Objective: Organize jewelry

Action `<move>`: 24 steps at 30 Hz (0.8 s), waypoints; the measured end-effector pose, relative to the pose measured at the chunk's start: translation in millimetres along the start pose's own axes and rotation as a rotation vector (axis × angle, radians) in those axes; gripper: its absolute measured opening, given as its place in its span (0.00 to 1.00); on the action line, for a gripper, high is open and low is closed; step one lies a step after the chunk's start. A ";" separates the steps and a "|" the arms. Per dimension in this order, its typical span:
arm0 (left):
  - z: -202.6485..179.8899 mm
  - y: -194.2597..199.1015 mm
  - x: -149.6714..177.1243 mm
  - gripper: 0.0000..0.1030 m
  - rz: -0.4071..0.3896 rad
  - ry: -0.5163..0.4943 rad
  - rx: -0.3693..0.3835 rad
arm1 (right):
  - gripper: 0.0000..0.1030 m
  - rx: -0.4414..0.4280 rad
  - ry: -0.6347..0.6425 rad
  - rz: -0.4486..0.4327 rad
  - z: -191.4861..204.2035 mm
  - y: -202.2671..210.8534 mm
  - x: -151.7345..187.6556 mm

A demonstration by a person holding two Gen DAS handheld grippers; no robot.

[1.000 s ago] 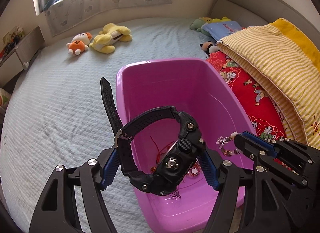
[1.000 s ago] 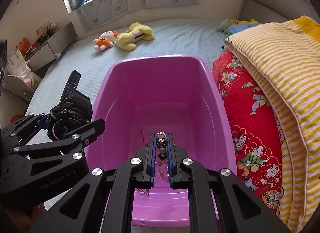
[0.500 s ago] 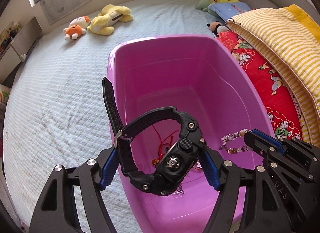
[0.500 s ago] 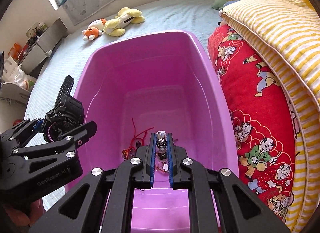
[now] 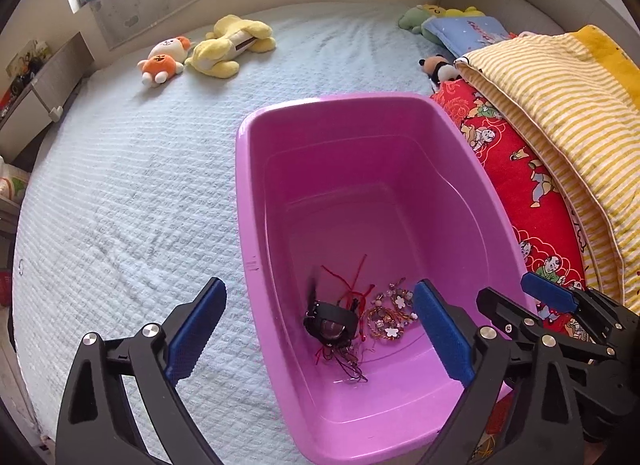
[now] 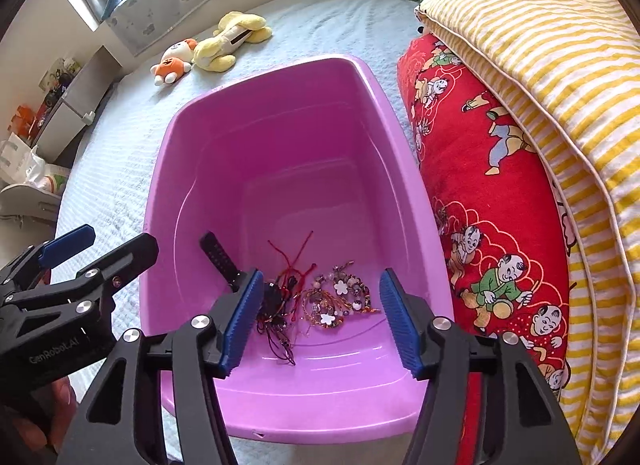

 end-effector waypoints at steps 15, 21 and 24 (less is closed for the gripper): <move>14.0 28.2 13.2 0.91 0.049 0.027 -0.045 | 0.65 0.015 0.000 0.086 9.8 30.1 9.3; 16.9 40.4 13.8 0.91 0.047 0.020 -0.053 | 0.67 0.019 0.003 0.095 14.1 39.7 10.0; 18.5 45.9 14.1 0.91 0.045 0.022 -0.052 | 0.67 0.019 0.005 0.099 16.3 43.7 11.0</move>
Point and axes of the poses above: each gripper's, at about its wrist camera, not at the fingertips, and y roughly against the way its jaws point, z to its left, x to its underside, the point moved 6 cm from there along -y, roughly the way its jaws point, and after that the axes turned 15 degrees about y, right-handed, at the moved point
